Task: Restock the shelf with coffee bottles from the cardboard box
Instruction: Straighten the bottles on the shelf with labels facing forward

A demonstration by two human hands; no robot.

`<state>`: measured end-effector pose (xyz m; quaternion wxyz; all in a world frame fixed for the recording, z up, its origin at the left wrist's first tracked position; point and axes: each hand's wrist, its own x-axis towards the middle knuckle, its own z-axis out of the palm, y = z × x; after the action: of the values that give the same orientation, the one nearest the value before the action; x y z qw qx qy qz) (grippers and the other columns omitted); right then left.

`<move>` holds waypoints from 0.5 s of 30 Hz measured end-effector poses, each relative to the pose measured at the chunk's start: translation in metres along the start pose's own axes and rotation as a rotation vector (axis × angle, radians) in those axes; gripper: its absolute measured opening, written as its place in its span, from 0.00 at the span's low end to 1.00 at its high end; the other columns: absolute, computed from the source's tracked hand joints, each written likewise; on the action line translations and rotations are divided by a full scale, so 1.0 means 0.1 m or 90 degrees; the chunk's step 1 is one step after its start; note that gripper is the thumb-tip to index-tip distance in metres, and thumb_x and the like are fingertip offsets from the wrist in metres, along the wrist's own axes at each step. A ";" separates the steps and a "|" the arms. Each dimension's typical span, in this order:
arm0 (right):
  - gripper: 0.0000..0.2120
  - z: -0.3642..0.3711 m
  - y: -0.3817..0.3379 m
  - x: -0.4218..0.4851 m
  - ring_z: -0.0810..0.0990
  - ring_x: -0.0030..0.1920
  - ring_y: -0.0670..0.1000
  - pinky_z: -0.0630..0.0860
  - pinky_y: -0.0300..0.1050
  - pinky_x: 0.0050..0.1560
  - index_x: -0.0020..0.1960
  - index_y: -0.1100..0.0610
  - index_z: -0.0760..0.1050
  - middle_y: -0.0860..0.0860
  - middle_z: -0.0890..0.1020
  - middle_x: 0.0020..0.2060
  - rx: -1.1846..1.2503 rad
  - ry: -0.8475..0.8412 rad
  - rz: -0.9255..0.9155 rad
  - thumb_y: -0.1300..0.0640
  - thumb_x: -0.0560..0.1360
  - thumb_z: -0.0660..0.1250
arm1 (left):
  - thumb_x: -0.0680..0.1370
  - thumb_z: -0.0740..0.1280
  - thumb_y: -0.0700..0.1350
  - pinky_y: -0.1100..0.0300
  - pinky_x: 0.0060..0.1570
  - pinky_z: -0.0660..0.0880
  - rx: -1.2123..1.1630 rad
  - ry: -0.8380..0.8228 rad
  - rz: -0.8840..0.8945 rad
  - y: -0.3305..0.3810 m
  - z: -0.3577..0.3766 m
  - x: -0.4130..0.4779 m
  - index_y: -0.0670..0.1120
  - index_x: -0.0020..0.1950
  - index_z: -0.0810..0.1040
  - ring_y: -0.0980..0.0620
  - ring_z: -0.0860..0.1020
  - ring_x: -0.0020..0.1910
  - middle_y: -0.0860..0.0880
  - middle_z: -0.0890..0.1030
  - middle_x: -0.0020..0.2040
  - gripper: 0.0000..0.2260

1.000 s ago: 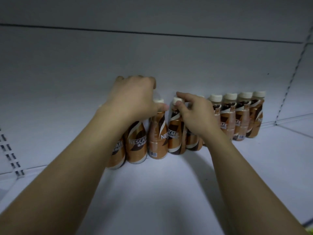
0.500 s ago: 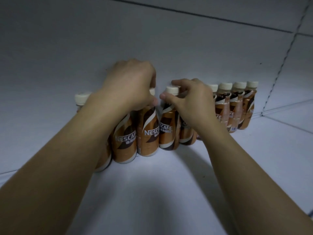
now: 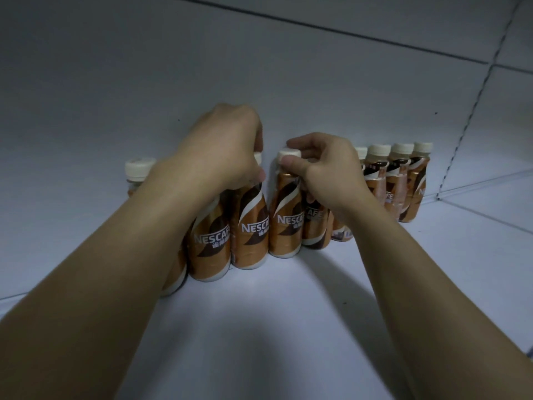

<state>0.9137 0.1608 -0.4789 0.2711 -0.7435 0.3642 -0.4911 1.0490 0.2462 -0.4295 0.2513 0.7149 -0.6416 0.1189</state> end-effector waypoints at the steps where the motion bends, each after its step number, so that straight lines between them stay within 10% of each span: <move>1: 0.14 0.00 0.00 -0.01 0.83 0.39 0.45 0.79 0.41 0.36 0.59 0.54 0.78 0.49 0.84 0.45 0.021 -0.012 0.005 0.56 0.74 0.71 | 0.65 0.78 0.48 0.54 0.43 0.75 -0.002 -0.002 -0.002 0.00 0.00 0.00 0.48 0.51 0.80 0.46 0.78 0.45 0.46 0.80 0.48 0.17; 6: 0.14 -0.01 0.00 -0.05 0.76 0.24 0.43 0.73 0.38 0.25 0.61 0.56 0.78 0.52 0.83 0.42 0.052 -0.029 -0.007 0.60 0.77 0.67 | 0.65 0.78 0.48 0.55 0.42 0.74 0.004 -0.007 0.006 -0.01 -0.01 0.00 0.48 0.51 0.80 0.47 0.78 0.45 0.46 0.80 0.48 0.17; 11: 0.17 -0.06 0.02 -0.08 0.80 0.49 0.44 0.78 0.41 0.50 0.64 0.49 0.77 0.49 0.82 0.56 -0.106 -0.016 -0.082 0.51 0.76 0.68 | 0.67 0.77 0.50 0.51 0.46 0.77 0.048 -0.004 0.026 0.00 -0.01 -0.01 0.49 0.51 0.78 0.46 0.77 0.45 0.47 0.79 0.48 0.16; 15: 0.24 -0.01 0.01 -0.10 0.78 0.45 0.40 0.72 0.33 0.46 0.68 0.50 0.73 0.49 0.83 0.55 -0.219 -0.009 -0.129 0.45 0.74 0.69 | 0.64 0.78 0.55 0.52 0.43 0.77 0.078 -0.028 0.036 -0.01 -0.03 -0.03 0.49 0.54 0.78 0.46 0.78 0.45 0.47 0.80 0.48 0.23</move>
<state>0.9103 0.1686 -0.4846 0.0919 -0.8150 0.3640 -0.4413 1.0495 0.2508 -0.4284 0.1893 0.7128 -0.6587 0.1492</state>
